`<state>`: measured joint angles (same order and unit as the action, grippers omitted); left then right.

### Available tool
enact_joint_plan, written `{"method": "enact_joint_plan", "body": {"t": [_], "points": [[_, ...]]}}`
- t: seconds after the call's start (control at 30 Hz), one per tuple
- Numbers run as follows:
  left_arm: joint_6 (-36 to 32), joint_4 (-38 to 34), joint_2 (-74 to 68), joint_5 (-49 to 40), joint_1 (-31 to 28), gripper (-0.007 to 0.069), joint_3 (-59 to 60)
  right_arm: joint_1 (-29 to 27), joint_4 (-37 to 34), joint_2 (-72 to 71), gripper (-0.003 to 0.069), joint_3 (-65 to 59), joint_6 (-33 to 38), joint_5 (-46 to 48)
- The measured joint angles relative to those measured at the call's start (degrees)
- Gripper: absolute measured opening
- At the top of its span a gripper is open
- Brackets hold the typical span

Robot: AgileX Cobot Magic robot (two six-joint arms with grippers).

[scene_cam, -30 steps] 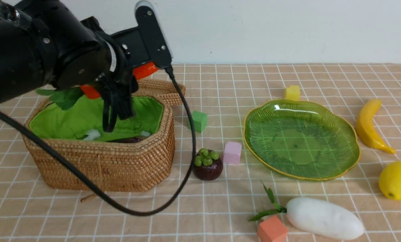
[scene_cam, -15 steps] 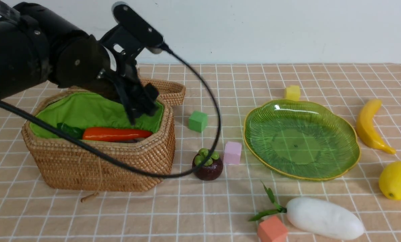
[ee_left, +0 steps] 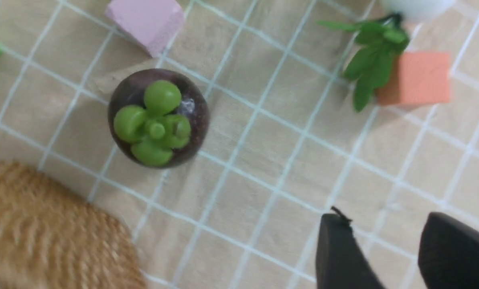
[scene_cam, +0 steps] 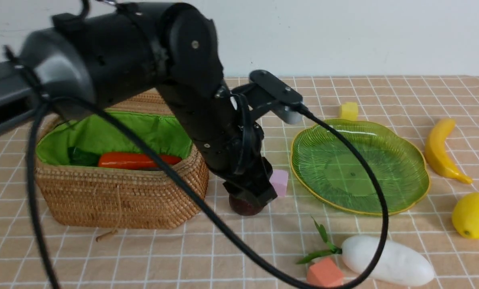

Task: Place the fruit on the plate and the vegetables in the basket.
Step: Grab a mangosteen with your left arm and put it on the plate on the right

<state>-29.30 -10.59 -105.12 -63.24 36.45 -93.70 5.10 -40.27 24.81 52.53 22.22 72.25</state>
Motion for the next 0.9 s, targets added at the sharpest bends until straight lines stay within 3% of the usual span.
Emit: {"method": "enact_joint_plan", "body": {"t": [0.17, 0.2, 0.33, 0.47, 0.67, 0.9], "points": [[-4.75, 4.45, -6.65, 2.53, 0.00, 0.0465, -4.08, 0.00, 0.00, 0.00, 0.0124, 0.00, 0.05, 0.08], [-5.85, 5.86, -8.12, 5.92, 0.00, 0.0526, -4.48, 0.00, 0.00, 0.00, 0.0126, 0.00, 0.39, 0.08], [-7.75, 8.70, -11.91, 13.99, 0.00, 0.0615, -4.70, 0.00, 0.00, 0.00, 0.0127, 0.00, 1.18, 0.08], [-7.94, 12.33, -15.78, 16.69, 0.00, 0.0613, -4.70, 0.00, 0.00, 0.00, 0.0130, 0.00, 1.31, 0.08], [-7.83, 18.48, -19.42, 16.22, 0.05, 0.0550, -5.17, 0.00, 1.16, 0.00, 0.0135, 0.00, 1.31, 0.08], [-1.39, 20.20, -18.81, 15.47, 0.11, 0.0550, -5.36, 0.00, 4.75, 0.00, 0.0141, 0.00, 1.10, 0.08]]}}
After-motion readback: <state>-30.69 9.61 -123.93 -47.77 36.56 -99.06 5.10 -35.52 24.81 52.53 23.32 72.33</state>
